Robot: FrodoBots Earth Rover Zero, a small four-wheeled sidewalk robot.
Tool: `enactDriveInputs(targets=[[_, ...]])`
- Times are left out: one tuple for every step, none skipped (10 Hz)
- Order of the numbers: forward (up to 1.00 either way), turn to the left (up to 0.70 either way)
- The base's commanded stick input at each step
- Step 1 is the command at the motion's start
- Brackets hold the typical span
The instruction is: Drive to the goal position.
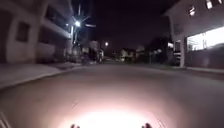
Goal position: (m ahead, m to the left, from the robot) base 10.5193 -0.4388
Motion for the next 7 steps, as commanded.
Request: enactDriveInputs(targets=[[0.70, 0.00], [0.70, 0.00], [0.70, 0.00], [0.70, 0.00], [0.70, 0.00], [0.70, 0.00], [0.70, 0.00]])
